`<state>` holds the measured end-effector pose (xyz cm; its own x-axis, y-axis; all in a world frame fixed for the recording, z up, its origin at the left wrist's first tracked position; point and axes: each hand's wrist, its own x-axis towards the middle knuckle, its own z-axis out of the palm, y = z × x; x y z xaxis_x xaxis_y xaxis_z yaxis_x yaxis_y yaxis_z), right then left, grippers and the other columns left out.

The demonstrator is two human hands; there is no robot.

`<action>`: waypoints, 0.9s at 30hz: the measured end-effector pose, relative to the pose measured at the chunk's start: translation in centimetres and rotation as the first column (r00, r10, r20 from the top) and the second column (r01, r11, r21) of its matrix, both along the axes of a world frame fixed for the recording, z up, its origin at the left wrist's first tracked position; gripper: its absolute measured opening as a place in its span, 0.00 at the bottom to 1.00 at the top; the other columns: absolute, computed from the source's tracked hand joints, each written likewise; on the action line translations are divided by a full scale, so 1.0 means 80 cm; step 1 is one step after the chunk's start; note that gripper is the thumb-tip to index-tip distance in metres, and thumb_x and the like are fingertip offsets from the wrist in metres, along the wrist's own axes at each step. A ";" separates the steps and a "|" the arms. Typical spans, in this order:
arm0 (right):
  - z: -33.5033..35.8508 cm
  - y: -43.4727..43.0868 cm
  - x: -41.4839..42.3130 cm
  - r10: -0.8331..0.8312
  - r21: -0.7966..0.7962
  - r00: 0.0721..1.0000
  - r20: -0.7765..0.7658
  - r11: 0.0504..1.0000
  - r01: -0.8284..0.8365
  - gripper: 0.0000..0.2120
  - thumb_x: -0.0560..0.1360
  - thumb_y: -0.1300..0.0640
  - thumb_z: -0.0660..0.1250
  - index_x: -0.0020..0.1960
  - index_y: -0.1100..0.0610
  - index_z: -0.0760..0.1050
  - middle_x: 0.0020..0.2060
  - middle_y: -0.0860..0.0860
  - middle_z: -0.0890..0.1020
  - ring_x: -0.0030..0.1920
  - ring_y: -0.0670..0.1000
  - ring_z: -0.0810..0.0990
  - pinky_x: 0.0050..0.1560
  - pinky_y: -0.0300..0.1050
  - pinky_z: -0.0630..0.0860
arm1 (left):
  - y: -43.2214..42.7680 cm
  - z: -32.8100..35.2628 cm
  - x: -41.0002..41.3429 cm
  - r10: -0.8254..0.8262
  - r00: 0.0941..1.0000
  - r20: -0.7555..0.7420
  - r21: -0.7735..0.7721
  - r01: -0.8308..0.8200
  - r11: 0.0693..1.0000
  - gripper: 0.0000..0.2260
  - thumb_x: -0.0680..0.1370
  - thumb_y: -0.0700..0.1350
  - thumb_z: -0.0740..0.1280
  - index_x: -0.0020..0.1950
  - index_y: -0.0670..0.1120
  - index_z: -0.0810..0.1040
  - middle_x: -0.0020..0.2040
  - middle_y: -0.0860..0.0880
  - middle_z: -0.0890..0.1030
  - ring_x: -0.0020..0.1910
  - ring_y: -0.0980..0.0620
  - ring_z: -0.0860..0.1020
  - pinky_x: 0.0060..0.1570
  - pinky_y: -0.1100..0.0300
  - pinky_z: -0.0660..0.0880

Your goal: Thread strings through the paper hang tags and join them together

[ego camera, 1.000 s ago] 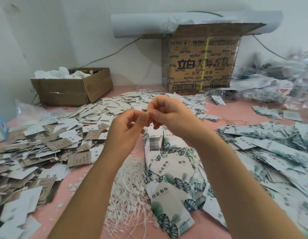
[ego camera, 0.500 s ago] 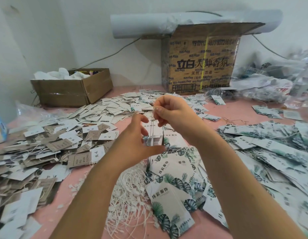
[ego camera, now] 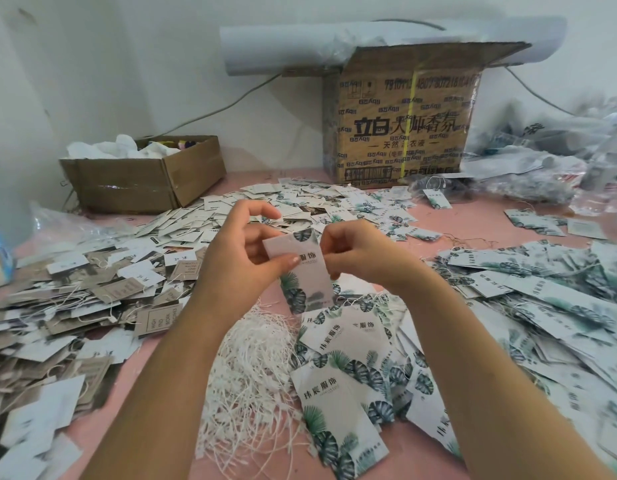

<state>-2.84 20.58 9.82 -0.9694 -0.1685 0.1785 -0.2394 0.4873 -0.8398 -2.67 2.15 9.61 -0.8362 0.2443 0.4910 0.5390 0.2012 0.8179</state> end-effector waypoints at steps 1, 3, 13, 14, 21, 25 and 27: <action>-0.003 -0.001 0.000 0.073 -0.040 0.997 0.036 0.997 -0.071 0.07 0.71 0.71 0.66 0.38 0.61 0.75 0.35 0.58 0.82 0.37 0.54 0.80 0.45 0.53 0.79 | 0.000 0.000 0.000 0.002 1.000 0.000 0.007 -0.002 1.000 0.21 0.68 0.34 0.75 0.48 0.56 0.70 0.41 0.53 0.83 0.40 0.59 0.82 0.39 0.66 0.78; -0.005 -0.003 0.000 0.192 -0.149 0.979 0.072 0.972 -0.180 0.04 0.72 0.71 0.65 0.45 0.65 0.76 0.42 0.61 0.82 0.43 0.57 0.81 0.50 0.54 0.78 | 0.001 -0.001 -0.002 0.008 1.000 0.003 0.022 -0.008 1.000 0.21 0.67 0.34 0.75 0.47 0.56 0.71 0.41 0.52 0.83 0.39 0.59 0.82 0.37 0.68 0.77; -0.003 0.013 0.002 0.410 -0.387 0.877 0.251 0.873 -0.298 0.09 0.75 0.70 0.59 0.52 0.68 0.75 0.44 0.56 0.81 0.44 0.53 0.79 0.48 0.43 0.77 | 0.002 -0.005 -0.008 0.019 0.995 0.100 0.037 -0.023 0.999 0.17 0.68 0.35 0.75 0.45 0.53 0.73 0.44 0.50 0.81 0.39 0.54 0.82 0.29 0.66 0.75; -0.003 0.013 0.003 0.392 -0.343 0.878 0.274 0.893 -0.292 0.07 0.75 0.69 0.60 0.50 0.65 0.76 0.42 0.54 0.82 0.42 0.51 0.80 0.45 0.41 0.78 | 0.003 -0.006 -0.008 0.020 0.994 0.107 0.008 -0.021 1.000 0.16 0.68 0.35 0.75 0.45 0.53 0.73 0.44 0.50 0.81 0.39 0.53 0.82 0.28 0.67 0.74; -0.005 0.025 0.001 0.121 0.214 0.834 0.538 0.937 -0.275 0.06 0.76 0.68 0.61 0.52 0.68 0.73 0.46 0.59 0.82 0.40 0.52 0.81 0.38 0.40 0.79 | -0.001 -0.026 -0.012 -0.025 0.959 0.283 -0.574 0.190 0.796 0.03 0.76 0.50 0.66 0.46 0.56 0.72 0.45 0.55 0.78 0.40 0.58 0.78 0.36 0.67 0.74; -0.008 0.025 -0.001 -0.022 0.425 0.828 0.560 0.866 -0.264 0.14 0.76 0.66 0.63 0.61 0.65 0.68 0.55 0.67 0.78 0.42 0.56 0.77 0.42 0.46 0.78 | -0.008 -0.036 -0.017 0.004 0.943 0.332 -0.720 0.250 0.647 0.06 0.74 0.42 0.70 0.44 0.54 0.80 0.42 0.56 0.79 0.41 0.59 0.78 0.42 0.64 0.74; -0.011 0.022 -0.003 -0.047 0.449 0.817 0.575 0.852 -0.267 0.18 0.75 0.66 0.63 0.64 0.60 0.65 0.56 0.67 0.77 0.42 0.56 0.76 0.43 0.47 0.78 | -0.008 -0.037 -0.018 0.020 0.946 0.323 -0.745 0.242 0.621 0.09 0.73 0.41 0.71 0.42 0.56 0.80 0.40 0.56 0.78 0.39 0.60 0.76 0.38 0.67 0.70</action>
<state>-3.06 22.30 8.97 -0.8380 -0.1912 -0.5111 0.1035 0.8639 -0.4929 -4.09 1.47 6.67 -0.8378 0.5201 -0.1660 0.3826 0.7763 0.5011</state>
